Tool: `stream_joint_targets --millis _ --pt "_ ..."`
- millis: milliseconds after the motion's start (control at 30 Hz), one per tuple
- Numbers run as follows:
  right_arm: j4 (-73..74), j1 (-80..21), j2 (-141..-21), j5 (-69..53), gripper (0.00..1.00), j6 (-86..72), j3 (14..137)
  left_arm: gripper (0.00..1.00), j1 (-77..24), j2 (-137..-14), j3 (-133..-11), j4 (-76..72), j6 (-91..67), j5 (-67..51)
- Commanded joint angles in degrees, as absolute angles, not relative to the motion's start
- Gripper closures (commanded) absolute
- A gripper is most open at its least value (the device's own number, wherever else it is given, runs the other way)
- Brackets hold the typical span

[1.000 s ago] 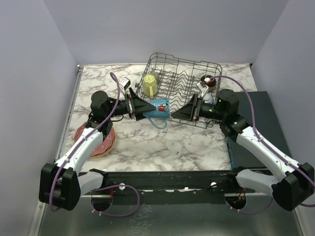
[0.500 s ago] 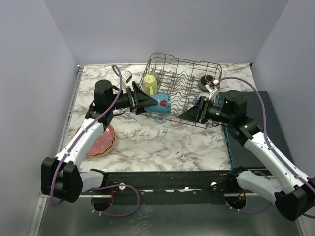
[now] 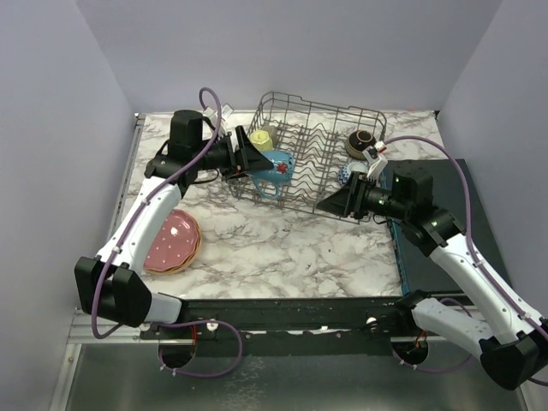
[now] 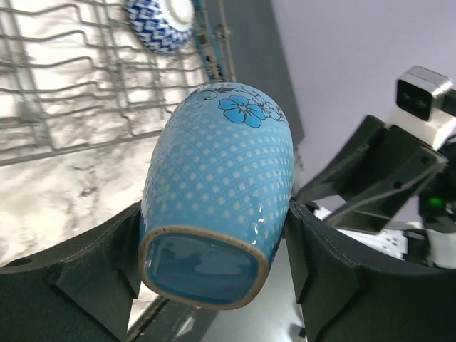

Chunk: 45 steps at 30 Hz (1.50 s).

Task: Load the mixed dishes into the dish rack
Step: Turn the cup upside down in the dish rack.

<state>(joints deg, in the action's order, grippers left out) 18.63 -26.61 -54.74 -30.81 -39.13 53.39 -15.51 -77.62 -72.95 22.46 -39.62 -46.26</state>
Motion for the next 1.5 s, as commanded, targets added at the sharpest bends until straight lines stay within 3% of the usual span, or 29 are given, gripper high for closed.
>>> stream_joint_targets --millis 0,533,833,1467 --pt "21.27 -26.32 -53.18 -28.65 0.52 -37.19 55.02 1.0 -15.67 -80.22 -80.92 32.98 -25.42 -39.61" --pt "22.5 -26.32 -53.05 -28.57 0.52 -36.13 55.55 1.0 -16.14 -86.89 -93.0 40.85 -7.64 -30.87" --pt "22.45 -26.41 -53.24 -29.27 0.52 -36.0 55.64 1.0 -21.71 -90.68 -95.95 43.23 3.0 -17.9" --pt "23.1 -26.41 -51.95 -29.83 0.52 -37.1 54.57 1.0 -26.02 -98.95 -100.9 44.58 11.49 -5.52"
